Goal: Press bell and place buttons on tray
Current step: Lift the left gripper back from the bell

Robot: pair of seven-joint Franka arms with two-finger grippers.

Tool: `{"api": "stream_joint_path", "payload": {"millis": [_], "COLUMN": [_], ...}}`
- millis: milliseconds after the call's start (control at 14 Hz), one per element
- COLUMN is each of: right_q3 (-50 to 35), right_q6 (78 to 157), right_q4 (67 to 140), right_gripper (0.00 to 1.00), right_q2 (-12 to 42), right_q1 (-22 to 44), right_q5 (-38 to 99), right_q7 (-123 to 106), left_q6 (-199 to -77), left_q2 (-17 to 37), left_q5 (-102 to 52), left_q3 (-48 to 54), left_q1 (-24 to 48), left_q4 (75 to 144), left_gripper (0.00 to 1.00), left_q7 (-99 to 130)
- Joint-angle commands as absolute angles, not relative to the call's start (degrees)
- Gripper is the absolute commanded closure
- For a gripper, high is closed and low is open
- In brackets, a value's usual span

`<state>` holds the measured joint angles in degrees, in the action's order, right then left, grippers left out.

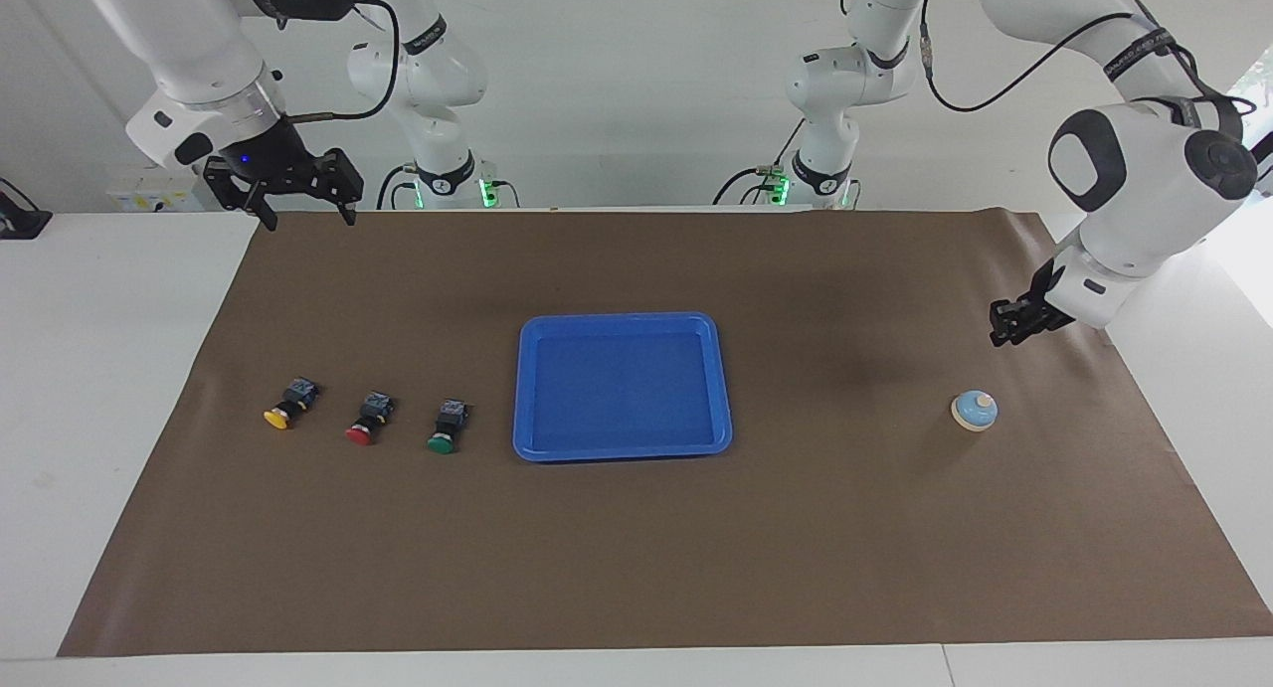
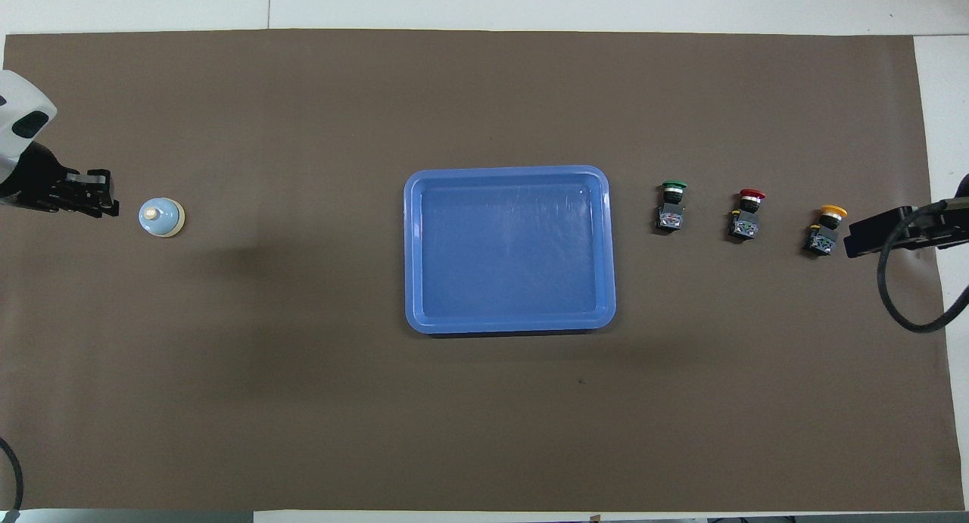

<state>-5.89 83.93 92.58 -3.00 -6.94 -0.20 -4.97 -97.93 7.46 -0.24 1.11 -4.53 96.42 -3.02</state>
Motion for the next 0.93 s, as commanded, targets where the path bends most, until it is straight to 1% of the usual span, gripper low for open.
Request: {"api": "stream_joint_path", "payload": {"millis": [0, 143, 215, 430, 645, 788, 859], "right_q3": [-5.4, -5.4, -5.4, -5.4, -5.4, -5.5, -5.5], "right_q6": [82.8, 82.8, 82.8, 82.5, 82.2, 83.0, 84.4], "right_q4": [92.1, 92.1, 92.1, 92.2, 92.2, 93.1, 94.8], "right_gripper": [0.0, 0.0, 0.0, 0.0, 0.0, 0.0, 0.0], "right_q2": [-2.9, -2.9, -2.9, -2.9, -2.9, -3.1, -3.9], "right_q1": [-6.9, -6.9, -6.9, -7.3, -7.6, -6.9, -6.7], "right_q5": [1.1, 1.1, 1.1, 1.0, 1.1, 1.1, 1.0], "right_q7": [-5.6, -5.6, -5.6, -6.0, -6.0, -5.8, -5.5], "left_q6": [-92.7, -88.6, -88.0, -87.9, -84.8, -84.5, -84.8], "left_q2": [1.4, -0.7, -0.8, -0.4, 1.9, 2.1, 2.1], "left_q5": [-0.1, -0.1, 0.0, 0.4, -0.1, -0.1, -0.1], "left_q3": [0.8, 1.1, 1.2, 2.6, 2.6, 2.7, 2.7], "left_q1": [-4.1, -4.1, -4.0, -4.0, -3.8, -3.7, -3.7], "left_q4": [97.8, 97.7, 97.6, 96.7, 90.7, 90.4, 90.7], "left_gripper": [0.0, 0.0, 0.0, 0.0, 0.0, 0.0, 0.0], "left_q7": [-2.8, -3.1, -3.0, -3.2, -3.2, -3.2, -3.2]}}
